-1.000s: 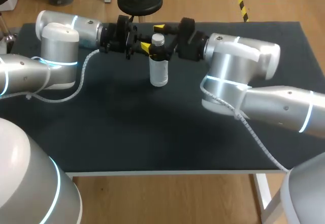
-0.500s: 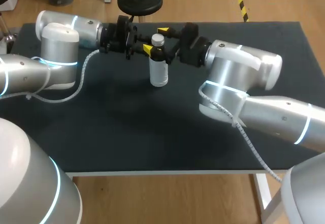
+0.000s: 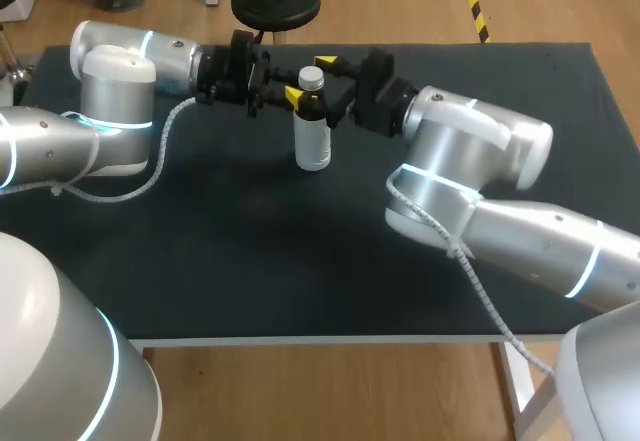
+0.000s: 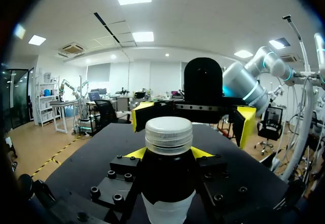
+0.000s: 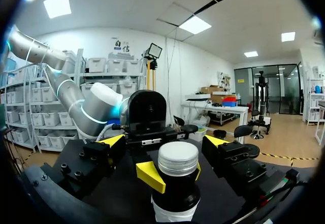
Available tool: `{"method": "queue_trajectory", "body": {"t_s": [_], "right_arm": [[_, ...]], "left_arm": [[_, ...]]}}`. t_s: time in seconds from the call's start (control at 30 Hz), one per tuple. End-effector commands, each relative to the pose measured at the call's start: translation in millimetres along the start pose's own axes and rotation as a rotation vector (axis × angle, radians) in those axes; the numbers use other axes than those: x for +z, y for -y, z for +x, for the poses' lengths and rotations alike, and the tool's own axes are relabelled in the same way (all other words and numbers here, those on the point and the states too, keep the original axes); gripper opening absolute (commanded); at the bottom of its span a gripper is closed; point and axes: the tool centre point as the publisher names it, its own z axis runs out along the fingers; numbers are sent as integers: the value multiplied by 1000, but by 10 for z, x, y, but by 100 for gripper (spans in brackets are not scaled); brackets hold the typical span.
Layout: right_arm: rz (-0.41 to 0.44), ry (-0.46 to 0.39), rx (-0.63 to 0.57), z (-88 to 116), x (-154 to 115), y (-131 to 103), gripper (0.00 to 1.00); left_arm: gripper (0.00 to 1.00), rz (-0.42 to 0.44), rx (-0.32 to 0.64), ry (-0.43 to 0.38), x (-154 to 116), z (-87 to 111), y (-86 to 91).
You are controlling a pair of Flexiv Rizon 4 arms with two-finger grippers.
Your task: Unscrew the bottle cap
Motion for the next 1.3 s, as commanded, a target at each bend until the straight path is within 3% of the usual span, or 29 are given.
{"method": "queue_trajectory", "body": {"t_s": [0.03, 0.5, 1.2, 1.23, 1.3], "right_arm": [[-27, 31, -3, 5, 5, 37, 100], [-70, 24, 3, -14, -27, -40, 100], [-49, 24, 37, -66, -67, -36, 100], [-47, 23, 38, -68, -66, -36, 93], [-44, 18, 40, -70, -64, -37, 50]], "left_arm": [[0, 1, 0, -6, -7, -21, -7], [0, 1, 0, -6, -7, -21, -7], [0, 1, 0, -6, -7, -21, -7], [0, 1, 0, -6, -7, -21, -7], [0, 1, 0, -6, -7, -21, -7]]}}
